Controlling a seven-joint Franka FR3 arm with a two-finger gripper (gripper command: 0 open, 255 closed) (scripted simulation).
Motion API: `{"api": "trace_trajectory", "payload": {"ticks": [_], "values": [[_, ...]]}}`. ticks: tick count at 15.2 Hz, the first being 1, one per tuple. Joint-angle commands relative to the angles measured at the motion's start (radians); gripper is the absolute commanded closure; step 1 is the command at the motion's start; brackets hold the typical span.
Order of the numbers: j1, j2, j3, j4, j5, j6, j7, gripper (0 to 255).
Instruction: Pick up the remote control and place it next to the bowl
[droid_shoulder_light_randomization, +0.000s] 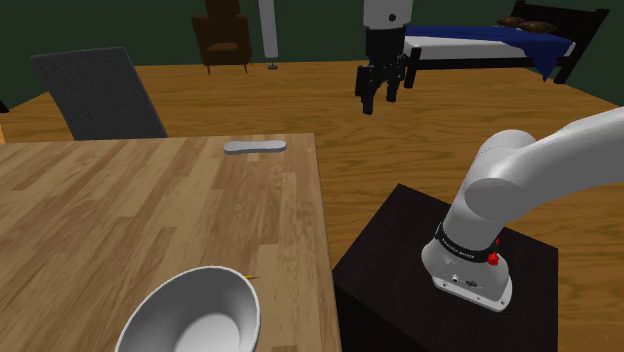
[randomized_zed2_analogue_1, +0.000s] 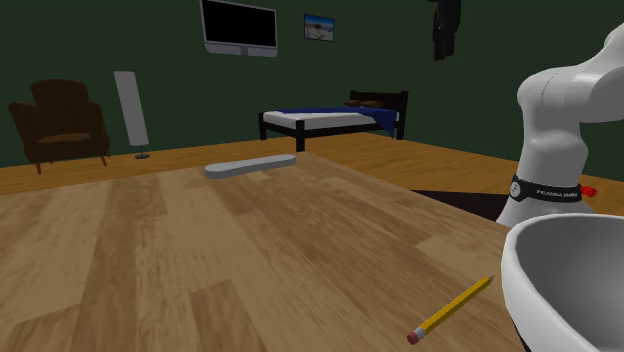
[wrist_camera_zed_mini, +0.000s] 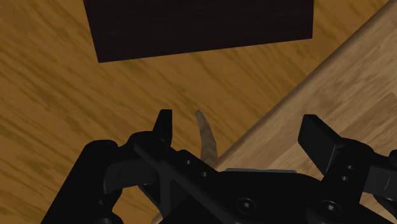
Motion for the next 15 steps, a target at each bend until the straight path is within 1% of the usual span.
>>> {"api": "trace_trajectory", "payload": {"ticks": [1,8,15], "values": [[0.0,0.0,0.0,0.0,0.0,0.0,0.0,0],[0.026,0.239,-0.055,0.045,-0.041,0.212,-0.172,0],[0.056,0.501,-0.091,0.161,-0.05,0.376,-0.335,0]]}}
